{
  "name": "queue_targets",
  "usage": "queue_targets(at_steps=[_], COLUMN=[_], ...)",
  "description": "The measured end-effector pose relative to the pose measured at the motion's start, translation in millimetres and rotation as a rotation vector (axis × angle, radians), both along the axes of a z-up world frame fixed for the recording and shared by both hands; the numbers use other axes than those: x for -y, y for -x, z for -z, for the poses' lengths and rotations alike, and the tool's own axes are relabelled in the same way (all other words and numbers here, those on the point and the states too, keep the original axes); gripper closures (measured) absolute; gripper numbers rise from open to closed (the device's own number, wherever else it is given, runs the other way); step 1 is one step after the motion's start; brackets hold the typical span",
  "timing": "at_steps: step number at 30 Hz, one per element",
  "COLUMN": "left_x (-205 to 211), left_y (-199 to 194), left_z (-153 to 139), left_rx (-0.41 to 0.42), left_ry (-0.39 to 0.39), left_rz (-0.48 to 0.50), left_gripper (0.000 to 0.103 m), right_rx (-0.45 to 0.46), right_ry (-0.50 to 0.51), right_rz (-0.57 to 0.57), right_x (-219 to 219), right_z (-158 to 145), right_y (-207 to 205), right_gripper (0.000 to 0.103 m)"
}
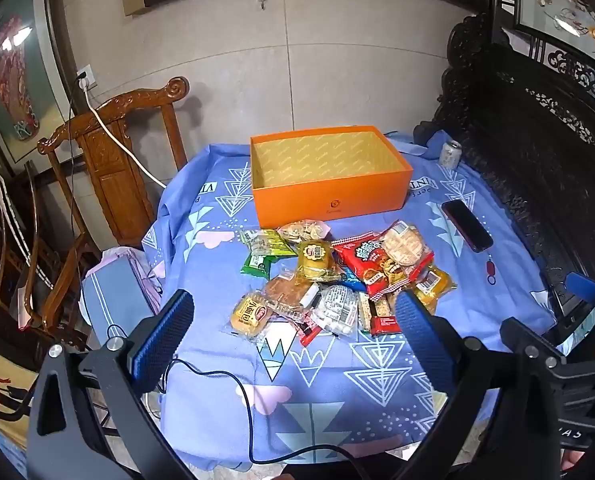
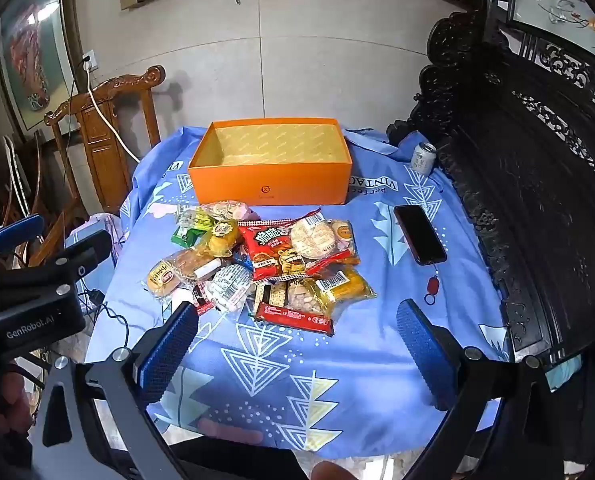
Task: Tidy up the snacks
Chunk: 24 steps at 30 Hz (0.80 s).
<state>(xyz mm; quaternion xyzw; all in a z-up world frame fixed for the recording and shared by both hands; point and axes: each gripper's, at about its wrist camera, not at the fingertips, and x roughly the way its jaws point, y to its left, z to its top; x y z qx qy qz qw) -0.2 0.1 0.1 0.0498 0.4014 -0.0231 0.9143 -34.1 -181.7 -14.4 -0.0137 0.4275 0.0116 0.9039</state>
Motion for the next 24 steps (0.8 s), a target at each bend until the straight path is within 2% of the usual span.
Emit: queue_targets(at_steps=[24], left_x=[-13], left_y=[4], left_z=[1], left_rx=[-0.004], left_ry=[0.008], left_rz=[-0.006], left_gripper=[0.004], right_rx=[0.002], right_ry=[0.003], right_rz=[0.004], right_x=[-3], right_z=[-5], right_y=[4], right_gripper=[0.003])
